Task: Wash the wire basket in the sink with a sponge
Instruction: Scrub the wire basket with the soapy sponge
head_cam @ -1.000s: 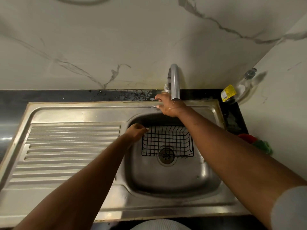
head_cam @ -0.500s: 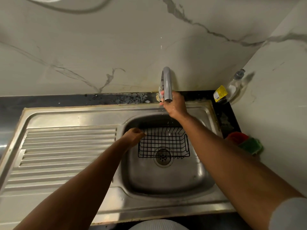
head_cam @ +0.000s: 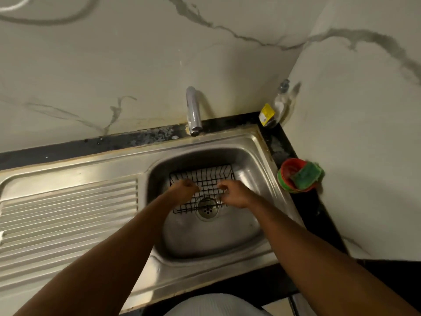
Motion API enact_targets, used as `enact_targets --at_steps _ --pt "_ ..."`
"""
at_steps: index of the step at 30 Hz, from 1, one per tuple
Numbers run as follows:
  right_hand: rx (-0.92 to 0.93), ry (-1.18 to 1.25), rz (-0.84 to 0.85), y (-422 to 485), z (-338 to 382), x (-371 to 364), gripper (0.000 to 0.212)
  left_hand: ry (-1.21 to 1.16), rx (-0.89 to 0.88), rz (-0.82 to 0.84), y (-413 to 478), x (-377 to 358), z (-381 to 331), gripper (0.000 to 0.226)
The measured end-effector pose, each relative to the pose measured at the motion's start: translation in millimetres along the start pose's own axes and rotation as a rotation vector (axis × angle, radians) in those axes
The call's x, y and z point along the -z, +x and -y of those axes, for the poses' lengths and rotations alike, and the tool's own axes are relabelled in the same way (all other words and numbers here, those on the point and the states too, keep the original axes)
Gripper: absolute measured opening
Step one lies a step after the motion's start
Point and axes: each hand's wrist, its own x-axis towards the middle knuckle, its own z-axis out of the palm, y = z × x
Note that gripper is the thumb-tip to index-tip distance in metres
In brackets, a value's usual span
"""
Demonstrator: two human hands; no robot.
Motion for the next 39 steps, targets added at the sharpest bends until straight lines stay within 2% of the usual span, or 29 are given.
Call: enact_targets --at_steps 2,5,8,10,11,13,15,18,25,31,34,36,39 --pt "0.043 0.05 -0.098 -15 0 15 0.031 0.06 -0.011 0.02 -3 -10 -7 0.024" --pt "0.111 -0.06 -0.42 -35 3 51 0.017 0.068 -0.05 0.056 0 -22 -23 0.021" --pt "0.09 -0.159 -0.797 -57 -12 87 0.012 0.083 -0.103 0.112 4 -36 -43 0.022" --pt "-0.034 -0.242 -0.985 -75 -30 112 0.018 0.116 -0.13 0.127 7 -47 -52 0.025" --pt "-0.151 -0.306 -0.967 -83 -41 123 0.023 0.143 -0.146 0.132 6 -53 -57 0.028" --pt "-0.404 -0.49 -0.824 -97 -57 136 0.038 0.183 -0.166 0.138 8 -65 -61 0.034" --pt "-0.545 -0.583 -0.743 -104 -63 141 0.051 0.201 -0.177 0.152 8 -75 -66 0.036" --pt "-0.552 -0.602 -0.713 -105 -67 140 0.056 0.223 -0.202 0.185 6 -87 -75 0.034" --pt "-0.57 -0.556 -0.689 -113 -74 151 0.031 0.206 -0.189 0.219 8 -96 -81 0.034" --pt "-0.597 -0.577 -0.659 -110 -73 152 0.026 0.251 -0.196 0.227 10 -95 -82 0.03" --pt "-0.576 -0.63 -0.631 -107 -69 152 0.029 0.266 -0.204 0.236 12 -92 -81 0.033" --pt "-0.541 -0.632 -0.653 -104 -63 155 0.033 0.283 -0.214 0.242 11 -89 -84 0.041" --pt "-0.494 -0.606 -0.676 -97 -55 158 0.04 0.255 -0.179 0.23 15 -89 -80 0.041"
